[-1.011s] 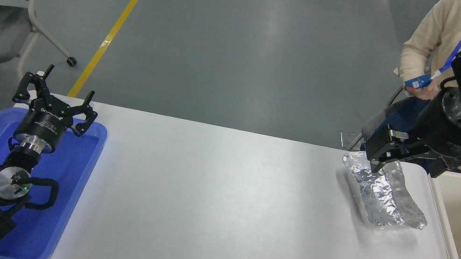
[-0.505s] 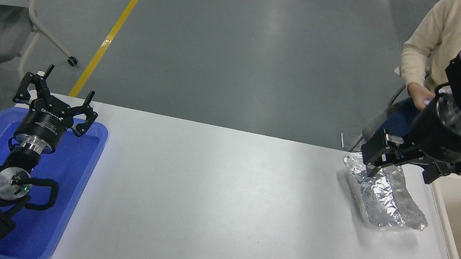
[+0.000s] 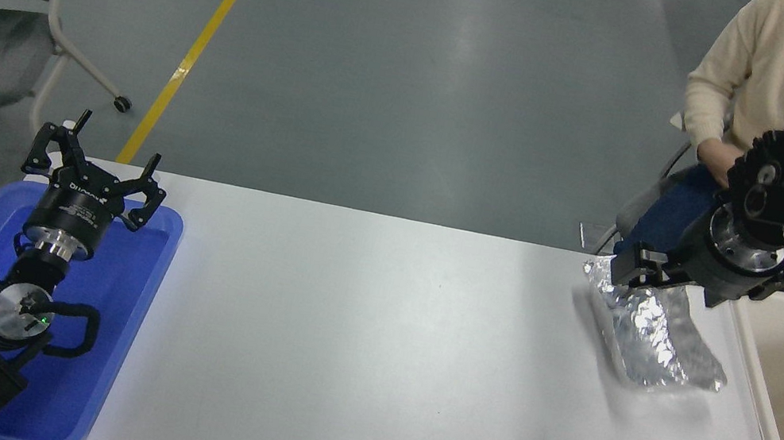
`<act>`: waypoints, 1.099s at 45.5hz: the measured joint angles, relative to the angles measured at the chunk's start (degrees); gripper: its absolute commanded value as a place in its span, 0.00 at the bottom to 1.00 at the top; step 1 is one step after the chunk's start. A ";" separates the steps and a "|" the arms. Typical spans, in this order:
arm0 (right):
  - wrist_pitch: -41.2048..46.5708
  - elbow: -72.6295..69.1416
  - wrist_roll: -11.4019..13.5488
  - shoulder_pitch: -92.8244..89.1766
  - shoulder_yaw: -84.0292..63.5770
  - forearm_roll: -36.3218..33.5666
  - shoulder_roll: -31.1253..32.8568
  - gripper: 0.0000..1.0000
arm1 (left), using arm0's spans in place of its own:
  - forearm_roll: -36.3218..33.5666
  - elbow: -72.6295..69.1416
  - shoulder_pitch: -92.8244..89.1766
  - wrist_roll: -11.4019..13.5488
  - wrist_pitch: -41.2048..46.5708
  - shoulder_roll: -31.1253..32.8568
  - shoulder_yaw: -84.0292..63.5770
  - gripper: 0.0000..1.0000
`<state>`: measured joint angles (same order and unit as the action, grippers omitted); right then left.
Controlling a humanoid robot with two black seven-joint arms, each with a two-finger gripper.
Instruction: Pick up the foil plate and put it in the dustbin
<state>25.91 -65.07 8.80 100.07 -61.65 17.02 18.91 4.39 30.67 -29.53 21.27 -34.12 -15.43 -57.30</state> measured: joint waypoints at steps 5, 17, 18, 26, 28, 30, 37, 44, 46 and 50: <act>-0.75 5.49 0.09 -6.99 1.80 -3.17 0.13 1.00 | -0.01 0.00 0.00 0.00 -0.07 -0.01 0.00 1.00; -3.52 12.94 0.19 -16.64 3.56 -22.19 3.61 1.00 | -0.01 0.00 0.00 0.00 -0.14 -0.02 -0.03 1.00; -3.95 13.24 0.20 -17.06 3.59 -23.75 3.89 1.00 | 0.00 0.00 0.00 0.00 -0.14 -0.02 -0.04 1.00; -7.83 15.02 0.23 -20.54 4.04 -37.17 6.63 1.00 | -0.01 0.00 0.00 0.00 -0.14 -0.03 -0.03 1.00; -8.89 15.31 0.23 -21.38 4.07 -39.16 7.05 1.00 | 0.01 0.00 -0.01 0.00 -0.14 -0.03 -0.03 1.00; -9.82 15.54 0.21 -22.00 4.11 -40.39 7.31 1.00 | 0.00 0.00 0.00 0.00 -0.15 -0.03 -0.03 1.00; -13.05 16.06 0.21 -24.30 4.38 -41.59 7.78 1.00 | 0.01 0.00 0.00 0.00 -0.15 -0.02 -0.04 1.00; -16.53 16.77 0.18 -28.03 7.84 -40.97 7.57 1.00 | 0.01 0.00 0.00 0.00 -0.15 -0.02 -0.07 1.00; -17.31 16.95 0.19 -29.07 9.12 -40.83 7.46 1.00 | 0.01 0.00 0.00 0.00 -0.15 -0.02 -0.08 1.00; -18.61 17.49 0.19 -30.78 11.41 -40.70 7.15 1.00 | 0.01 0.00 0.00 0.00 -0.16 -0.02 -0.08 1.00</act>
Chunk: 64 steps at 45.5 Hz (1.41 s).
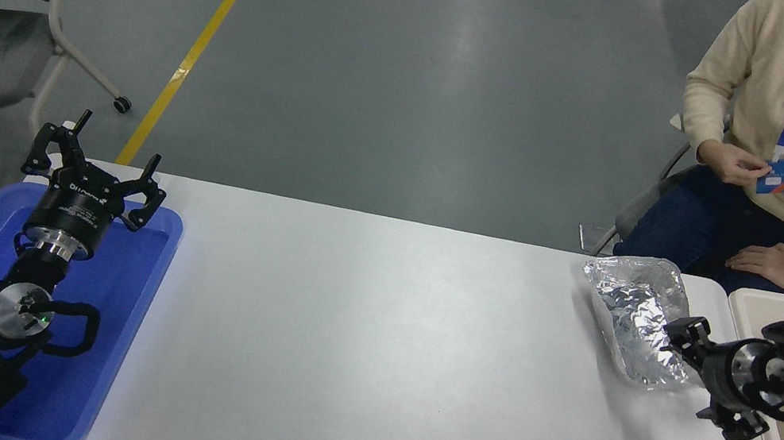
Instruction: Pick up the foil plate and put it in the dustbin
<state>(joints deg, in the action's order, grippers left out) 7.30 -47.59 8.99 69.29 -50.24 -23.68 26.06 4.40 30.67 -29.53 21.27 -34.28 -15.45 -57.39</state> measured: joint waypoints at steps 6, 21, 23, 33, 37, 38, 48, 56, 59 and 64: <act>-2.51 1.40 0.01 -2.10 2.60 0.27 -0.91 1.00 | 0.00 0.00 0.00 0.00 0.00 0.00 0.00 1.00; -6.56 5.27 -0.03 -5.01 5.15 4.27 -2.64 1.00 | -0.01 0.00 0.00 0.00 0.00 0.00 -0.01 1.00; -6.79 5.62 -0.03 -5.42 5.50 4.74 -2.86 0.99 | -0.01 0.00 0.00 0.00 0.00 0.00 -0.01 1.00; -7.39 6.51 -0.03 -6.51 7.01 5.72 -3.43 0.37 | -0.01 0.00 0.00 0.00 0.00 0.00 -0.01 1.00; -7.53 6.63 0.02 -6.89 7.72 5.73 -3.54 0.18 | -0.01 0.00 0.00 0.00 0.00 0.00 -0.01 1.00; -7.54 6.63 0.02 -7.01 7.89 5.72 -3.55 0.15 | -0.01 0.00 0.00 0.00 0.00 0.00 -0.01 1.00; -7.58 6.68 0.05 -7.98 9.89 5.73 -3.67 0.00 | -0.01 0.00 0.00 0.00 0.00 0.00 -0.01 1.00; -7.32 6.31 0.05 -8.32 10.61 5.79 -3.71 0.00 | -0.01 0.00 0.00 0.00 0.00 -0.01 -0.01 1.00; -7.26 6.21 0.06 -8.36 10.79 5.81 -3.72 0.00 | -0.01 0.00 0.00 0.00 0.00 -0.01 -0.01 1.00; -7.17 5.97 0.08 -8.36 10.92 5.85 -3.70 0.00 | -0.01 0.00 0.00 0.00 0.00 -0.01 -0.01 1.00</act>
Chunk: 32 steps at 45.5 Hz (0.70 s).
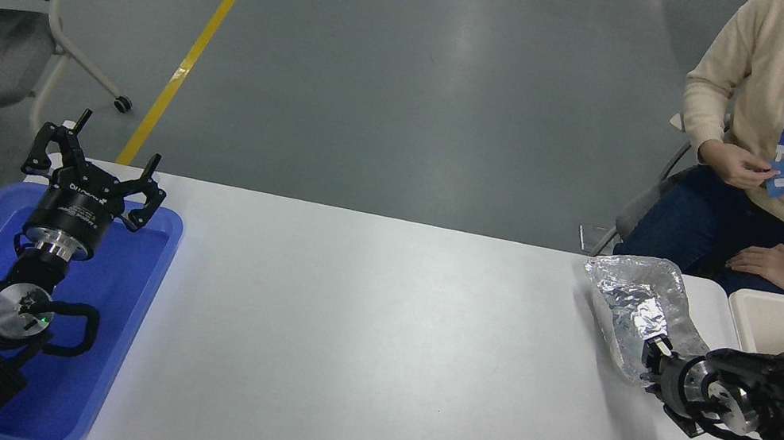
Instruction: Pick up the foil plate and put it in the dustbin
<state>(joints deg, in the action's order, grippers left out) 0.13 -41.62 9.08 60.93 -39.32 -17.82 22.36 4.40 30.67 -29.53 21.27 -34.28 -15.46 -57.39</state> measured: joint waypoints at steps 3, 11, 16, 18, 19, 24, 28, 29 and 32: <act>0.12 -0.33 0.02 0.12 0.05 0.06 0.14 0.00 | 0.00 0.00 0.00 0.00 0.00 0.00 0.00 1.00; 1.00 -2.85 0.01 1.63 -0.97 1.34 1.13 0.00 | 0.00 0.00 0.00 0.00 0.00 0.00 0.00 1.00; 1.89 -5.71 -0.09 3.89 -2.84 4.43 2.18 0.00 | 0.00 0.00 0.00 0.00 0.00 0.00 0.00 1.00; 2.20 -7.11 -0.13 5.08 -3.60 5.90 2.77 0.00 | 0.00 0.01 0.00 0.00 0.00 0.00 0.00 1.00; 2.45 -8.20 -0.16 5.95 -4.12 6.95 3.20 0.00 | 0.00 0.01 0.00 0.00 0.00 0.00 0.00 1.00; 3.44 -12.17 -0.23 9.68 -6.06 11.12 5.03 0.00 | 0.00 0.01 -0.01 0.00 0.00 -0.01 0.00 1.00; 5.07 -15.65 -0.28 13.16 -7.48 14.87 6.75 0.00 | 0.00 0.01 -0.01 0.00 0.03 -0.01 0.00 1.00; 5.49 -16.35 -0.28 13.90 -7.70 15.53 7.14 0.00 | -0.01 0.01 -0.01 0.00 0.05 -0.01 0.00 1.00; 7.17 -18.95 -0.33 16.57 -8.40 18.33 8.54 0.00 | 0.00 0.00 -0.01 0.00 0.08 -0.01 0.02 1.00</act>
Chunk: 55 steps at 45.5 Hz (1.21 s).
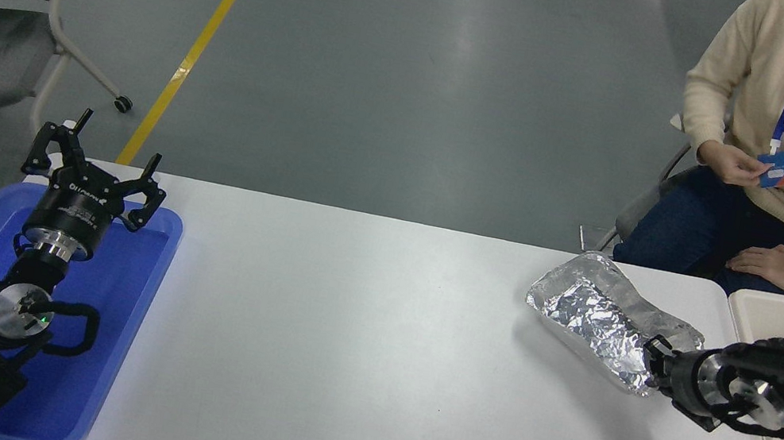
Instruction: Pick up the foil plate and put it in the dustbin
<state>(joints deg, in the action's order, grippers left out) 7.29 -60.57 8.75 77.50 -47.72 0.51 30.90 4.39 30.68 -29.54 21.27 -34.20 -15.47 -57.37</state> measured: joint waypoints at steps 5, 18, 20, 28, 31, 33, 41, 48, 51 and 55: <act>2.51 -4.43 -0.02 4.48 -0.80 5.33 2.04 0.00 | -0.01 0.00 0.00 0.00 0.01 0.00 0.04 1.00; 12.36 -12.15 -0.04 15.44 -2.00 13.77 5.21 0.00 | -0.01 0.00 0.00 0.00 0.01 0.01 0.06 1.00; 14.09 -13.07 -0.04 17.21 -2.34 14.39 5.47 0.00 | -0.01 0.00 0.00 0.00 0.01 0.01 0.07 1.00; 19.25 -17.23 -0.09 25.43 -5.31 15.86 6.00 0.00 | 0.01 0.00 0.01 -0.01 0.01 0.01 0.07 1.00; 20.68 -19.09 -0.15 29.41 -7.19 16.13 6.05 0.00 | -0.01 0.00 0.01 -0.01 0.01 0.01 0.07 1.00; 21.39 -19.90 -0.17 31.40 -8.26 16.18 6.05 0.00 | -0.01 0.00 0.01 -0.01 0.01 0.01 0.07 1.00; 26.21 -23.39 -0.36 42.04 -12.74 16.48 6.36 0.00 | 0.01 0.00 0.01 -0.02 0.05 0.00 0.07 1.00; 30.38 -25.11 -0.91 49.60 -15.47 16.46 7.27 0.00 | 0.00 0.00 0.00 -0.02 0.09 0.01 0.07 1.00; 31.91 -25.54 -1.03 52.30 -16.19 16.47 7.77 0.00 | 0.01 0.00 0.01 -0.02 0.09 0.01 0.07 1.00; 34.06 -26.02 -1.23 56.68 -17.13 16.37 8.51 0.00 | 0.00 0.00 0.01 -0.02 0.09 0.01 0.07 1.00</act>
<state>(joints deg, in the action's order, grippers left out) 41.35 -86.60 7.52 134.17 -64.85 16.88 39.41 4.39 30.67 -29.53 21.25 -34.11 -15.46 -57.31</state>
